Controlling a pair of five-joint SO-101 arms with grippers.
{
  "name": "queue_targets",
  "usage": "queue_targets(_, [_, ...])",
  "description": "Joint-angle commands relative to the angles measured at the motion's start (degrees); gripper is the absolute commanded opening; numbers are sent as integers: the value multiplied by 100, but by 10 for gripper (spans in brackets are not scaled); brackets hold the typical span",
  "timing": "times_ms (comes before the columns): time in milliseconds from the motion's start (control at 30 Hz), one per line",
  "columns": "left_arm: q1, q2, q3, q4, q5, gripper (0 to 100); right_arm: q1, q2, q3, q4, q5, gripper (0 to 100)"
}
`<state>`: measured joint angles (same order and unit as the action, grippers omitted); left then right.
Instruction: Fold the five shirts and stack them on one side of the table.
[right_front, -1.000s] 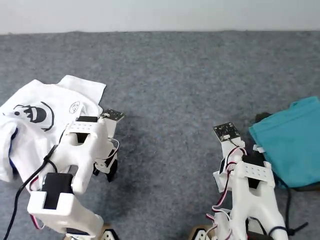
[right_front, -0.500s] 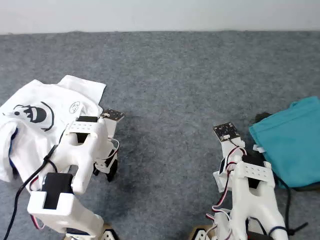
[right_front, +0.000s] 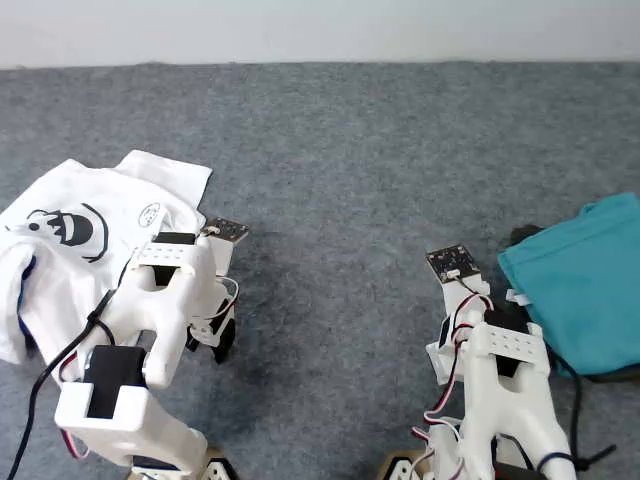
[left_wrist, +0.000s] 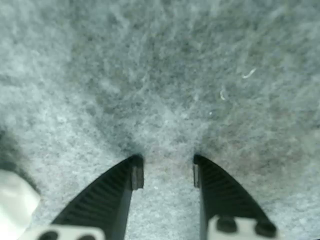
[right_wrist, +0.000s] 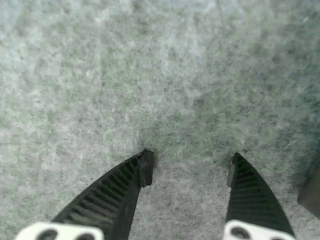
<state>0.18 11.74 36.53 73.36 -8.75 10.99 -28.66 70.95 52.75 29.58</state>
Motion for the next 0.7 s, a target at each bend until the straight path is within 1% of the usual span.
queue_targets(0, [352, 97, 66, -290, 70, 181, -13, 92, 281, -13, 53, 240])
queue_targets(667, [352, 97, 66, -290, 70, 181, -22, 48, 264, -66, 53, 240])
